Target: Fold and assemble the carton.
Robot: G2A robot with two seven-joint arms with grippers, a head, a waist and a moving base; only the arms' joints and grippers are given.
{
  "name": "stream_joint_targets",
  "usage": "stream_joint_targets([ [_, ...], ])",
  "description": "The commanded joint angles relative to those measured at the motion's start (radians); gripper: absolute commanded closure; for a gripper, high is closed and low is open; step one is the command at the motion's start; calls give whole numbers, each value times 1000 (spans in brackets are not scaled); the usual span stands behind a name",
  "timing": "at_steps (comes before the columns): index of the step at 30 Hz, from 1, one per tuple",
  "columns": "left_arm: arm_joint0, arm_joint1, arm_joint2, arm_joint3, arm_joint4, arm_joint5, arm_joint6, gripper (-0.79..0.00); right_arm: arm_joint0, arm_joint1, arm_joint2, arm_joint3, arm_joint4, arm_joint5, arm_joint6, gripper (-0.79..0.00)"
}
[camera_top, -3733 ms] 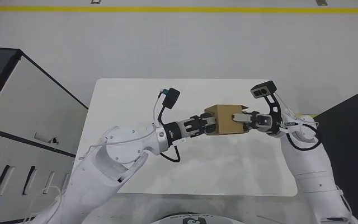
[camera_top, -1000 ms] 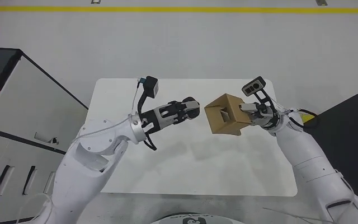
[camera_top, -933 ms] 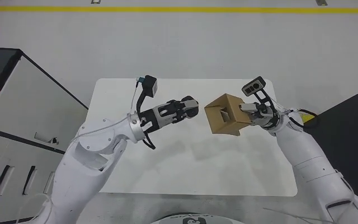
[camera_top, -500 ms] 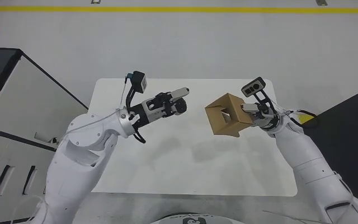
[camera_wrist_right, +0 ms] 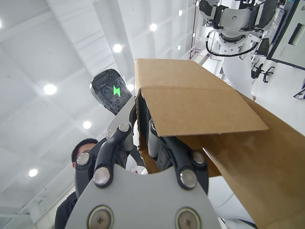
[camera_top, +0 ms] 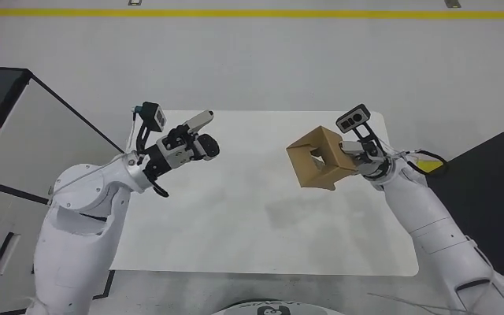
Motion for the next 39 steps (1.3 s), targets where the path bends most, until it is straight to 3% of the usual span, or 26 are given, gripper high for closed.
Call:
stream_joint_targets([
  [1,0,0,0,0,0,0,-1,-785,3,0,-1,2,-1,-9,0,0],
  [8,1,0,-1,1,-2,-3,5,-785,3,0,-1,2,-1,-9,0,0],
  [11,7,1,-35,3,-13,-12,29,-785,3,0,-1,2,-1,-9,0,0],
  [18,35,13,-129,-13,-31,1,-42,-785,3,0,-1,2,-1,-9,0,0],
  [26,35,13,-129,-13,-31,1,-42,-785,6,0,5,-5,-21,-15,-16,0],
  [29,35,13,-129,-13,-31,1,-42,-785,32,18,88,-54,-198,-100,-49,0],
  [31,35,13,-129,-13,-31,1,-42,-785,55,39,152,-98,-409,-114,-81,0],
  [35,35,13,-129,-13,-31,1,-42,-785,82,73,246,-255,-770,-60,-129,0],
  [39,35,13,-129,-13,-31,1,-42,-785,118,92,266,-411,-1061,17,-133,0],
])
